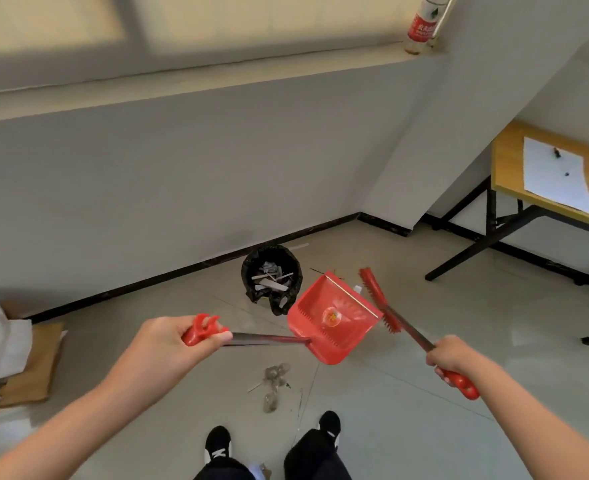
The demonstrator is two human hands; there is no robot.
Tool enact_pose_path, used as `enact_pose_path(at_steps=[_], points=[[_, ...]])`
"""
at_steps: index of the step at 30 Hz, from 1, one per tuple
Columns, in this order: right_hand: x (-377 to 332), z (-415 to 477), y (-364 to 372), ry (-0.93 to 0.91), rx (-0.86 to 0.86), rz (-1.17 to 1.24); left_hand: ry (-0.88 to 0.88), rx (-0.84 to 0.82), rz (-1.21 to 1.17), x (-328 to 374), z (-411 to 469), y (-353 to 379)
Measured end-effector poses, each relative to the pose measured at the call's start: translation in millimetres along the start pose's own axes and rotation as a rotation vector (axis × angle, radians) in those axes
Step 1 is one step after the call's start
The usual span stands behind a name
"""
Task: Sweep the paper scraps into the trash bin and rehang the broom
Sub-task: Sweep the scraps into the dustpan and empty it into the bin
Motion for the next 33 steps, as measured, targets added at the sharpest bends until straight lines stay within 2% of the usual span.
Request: enact_pose_path(at_steps=[3,7,10,13,16,19,22,28,33], points=[[-7.5,32.4,-26.3,-0.06,0.026,-0.12,-0.005,-0.06,0.168,5.2,7.9,50.9],[-30.0,83.0,-58.5,-0.144,0.072,-0.354,-0.013,-0.056,0.473,7.3,18.9,114.8],[-65.9,111.2,-76.0,-0.202,0.078,-0.485,0.073,-0.033,0.522,4.1,34.7,150.5],[-108.1,127.1,-83.0,-0.269,0.073,-0.577,0.058,-0.005,0.627,8.2,57.2,171.3],[-149.9,138.8,-76.9,-0.343,0.098,-0.674,0.016,-0.011,0.688,6.9,80.5,191.2],[-184.9,153.1,-65.6,-0.42,0.121,-0.748,0.046,0.089,0.736,-2.4,100.6,210.7],[-207.5,172.5,-58.4,-0.458,0.139,-0.84,0.031,0.117,0.752,-9.6,122.4,216.7],[-184.7,208.6,-62.0,-0.386,0.143,-0.975,0.029,0.162,0.744,-28.9,144.6,207.6],[-201.8,230.4,-66.3,-0.408,0.143,-1.019,0.078,0.22,0.794,-30.3,158.7,206.5]])
Point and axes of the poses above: each hand's wrist, its own z-axis towards the middle knuckle, its own y-axis out of the palm, x = y × z, the point moved 6 cm from there along z, towards the middle knuckle, and after that the axes turned 8 degrees about -x, right-handed, at the moved point
